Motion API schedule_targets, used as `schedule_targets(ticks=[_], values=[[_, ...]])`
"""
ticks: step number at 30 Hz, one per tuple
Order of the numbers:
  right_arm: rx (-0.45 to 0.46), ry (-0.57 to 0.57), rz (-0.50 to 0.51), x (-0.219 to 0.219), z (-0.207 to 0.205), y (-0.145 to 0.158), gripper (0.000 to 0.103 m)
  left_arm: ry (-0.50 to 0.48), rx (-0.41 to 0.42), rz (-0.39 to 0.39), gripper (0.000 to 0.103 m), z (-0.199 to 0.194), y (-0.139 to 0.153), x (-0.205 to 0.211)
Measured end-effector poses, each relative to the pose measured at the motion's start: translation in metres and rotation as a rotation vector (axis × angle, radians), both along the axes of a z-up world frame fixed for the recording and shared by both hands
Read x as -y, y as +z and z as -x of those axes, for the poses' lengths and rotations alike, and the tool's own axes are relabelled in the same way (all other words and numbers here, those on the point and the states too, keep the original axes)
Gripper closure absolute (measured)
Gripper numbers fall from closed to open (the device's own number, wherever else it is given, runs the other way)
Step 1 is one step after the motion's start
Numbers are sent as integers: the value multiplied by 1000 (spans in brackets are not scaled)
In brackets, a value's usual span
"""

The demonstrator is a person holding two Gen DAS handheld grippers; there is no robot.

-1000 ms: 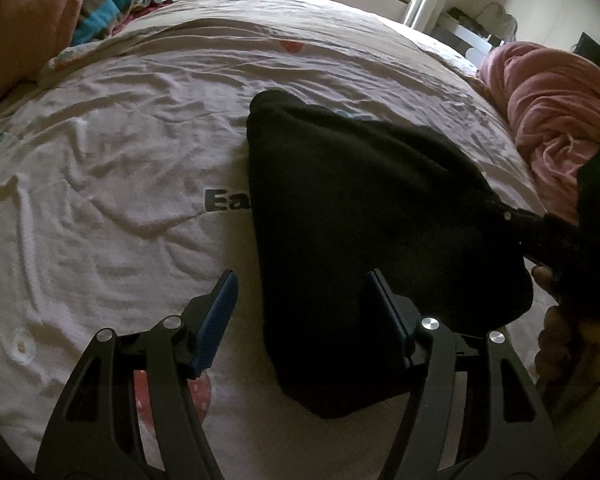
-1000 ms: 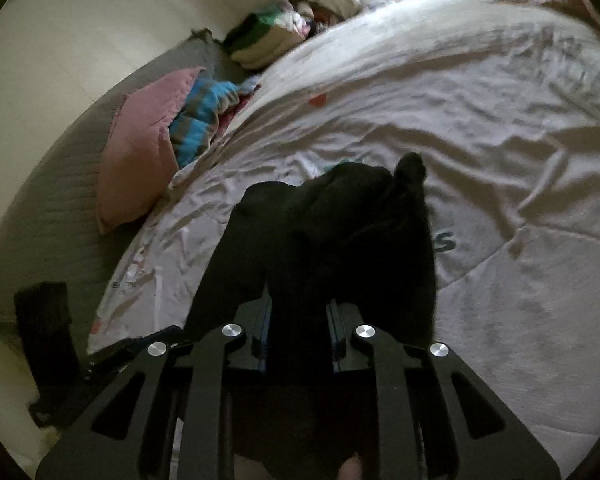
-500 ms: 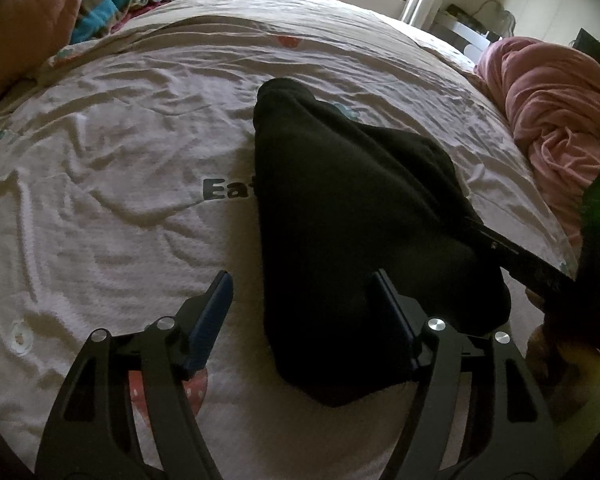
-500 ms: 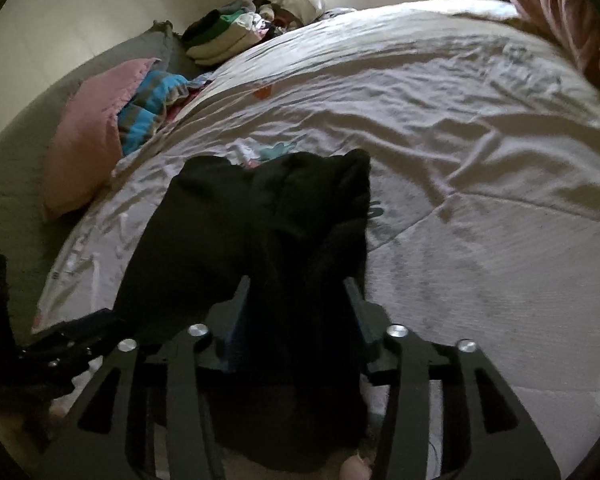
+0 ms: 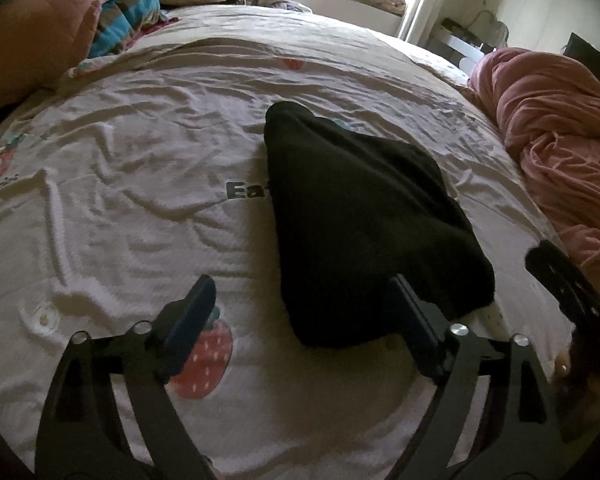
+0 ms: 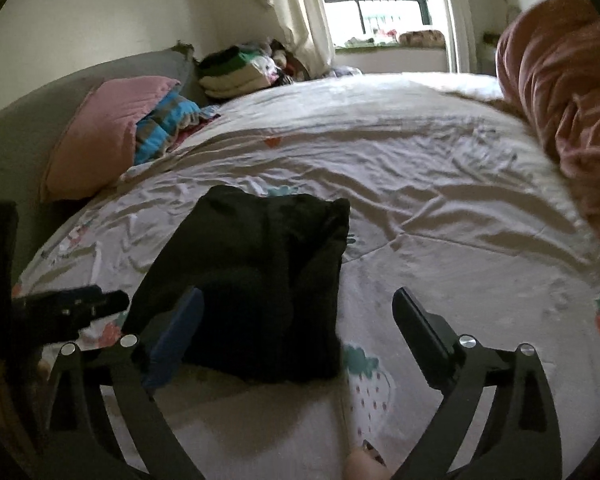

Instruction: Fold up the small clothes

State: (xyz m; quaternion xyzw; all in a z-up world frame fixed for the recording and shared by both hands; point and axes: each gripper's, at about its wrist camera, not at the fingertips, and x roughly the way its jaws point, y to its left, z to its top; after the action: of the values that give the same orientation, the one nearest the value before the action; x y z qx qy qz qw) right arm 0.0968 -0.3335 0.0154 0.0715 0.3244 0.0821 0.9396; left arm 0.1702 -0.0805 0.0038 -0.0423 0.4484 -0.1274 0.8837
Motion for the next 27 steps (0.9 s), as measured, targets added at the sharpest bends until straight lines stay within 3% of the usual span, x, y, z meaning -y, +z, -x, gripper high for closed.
schedule_targets(ticks=[2,3,15,23,27], values=[[23,5,32,-2,14,3,5,5,17,9,17,9,4,-4],[34,3,45,-3,20,3,5,6,24,13,9,13,5,-6],[112,35,130,-39,84,2,5,36,104,-2,9,72,11,-29],[109,-6,151,-55,113,-20,5,52,152,-45,9,107,3,-41],[87,-23,169,-58,123,-32,5,60,170,-26,9,118,-3,-46]])
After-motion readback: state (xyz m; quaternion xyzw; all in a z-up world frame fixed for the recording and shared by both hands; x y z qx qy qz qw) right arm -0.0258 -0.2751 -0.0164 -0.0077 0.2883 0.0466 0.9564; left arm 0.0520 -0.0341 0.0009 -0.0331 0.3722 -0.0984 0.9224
